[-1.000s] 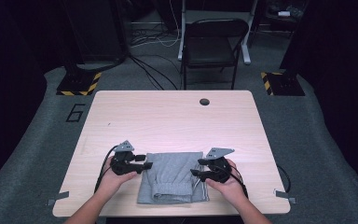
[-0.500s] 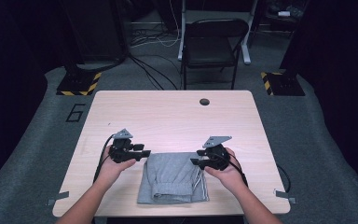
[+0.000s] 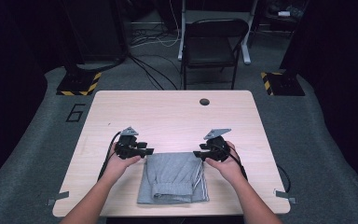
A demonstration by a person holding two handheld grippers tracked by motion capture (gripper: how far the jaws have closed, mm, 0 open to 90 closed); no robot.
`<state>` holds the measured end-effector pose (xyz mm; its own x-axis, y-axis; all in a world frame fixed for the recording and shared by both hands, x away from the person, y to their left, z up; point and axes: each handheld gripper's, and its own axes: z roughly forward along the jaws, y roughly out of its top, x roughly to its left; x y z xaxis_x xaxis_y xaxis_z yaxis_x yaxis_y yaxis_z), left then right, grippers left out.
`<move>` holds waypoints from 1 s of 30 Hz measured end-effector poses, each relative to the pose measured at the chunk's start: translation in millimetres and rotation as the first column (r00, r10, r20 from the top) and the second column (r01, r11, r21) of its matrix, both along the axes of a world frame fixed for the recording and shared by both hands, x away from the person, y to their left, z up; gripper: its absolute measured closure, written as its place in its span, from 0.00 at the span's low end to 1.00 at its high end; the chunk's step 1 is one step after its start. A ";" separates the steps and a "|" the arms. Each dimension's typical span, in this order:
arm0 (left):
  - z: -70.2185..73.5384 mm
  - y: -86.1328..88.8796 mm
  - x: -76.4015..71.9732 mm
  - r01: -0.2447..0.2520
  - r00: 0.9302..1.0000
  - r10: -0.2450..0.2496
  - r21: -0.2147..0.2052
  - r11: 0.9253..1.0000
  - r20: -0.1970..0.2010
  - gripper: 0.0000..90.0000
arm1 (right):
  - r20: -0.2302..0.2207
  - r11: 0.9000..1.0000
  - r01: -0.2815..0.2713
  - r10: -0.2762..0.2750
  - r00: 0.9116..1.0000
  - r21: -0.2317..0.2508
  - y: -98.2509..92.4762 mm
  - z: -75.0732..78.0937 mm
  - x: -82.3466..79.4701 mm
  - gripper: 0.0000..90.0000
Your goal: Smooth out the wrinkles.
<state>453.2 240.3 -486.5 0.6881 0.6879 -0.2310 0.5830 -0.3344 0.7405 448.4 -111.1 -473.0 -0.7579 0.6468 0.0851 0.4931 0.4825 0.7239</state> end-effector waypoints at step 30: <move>-30.6 -9.2 -7.1 0.043 0.997 -0.039 0.054 0.998 -0.062 0.77 | -0.069 0.999 -0.002 -0.001 0.998 -0.043 0.2 -34.0 2.8 0.62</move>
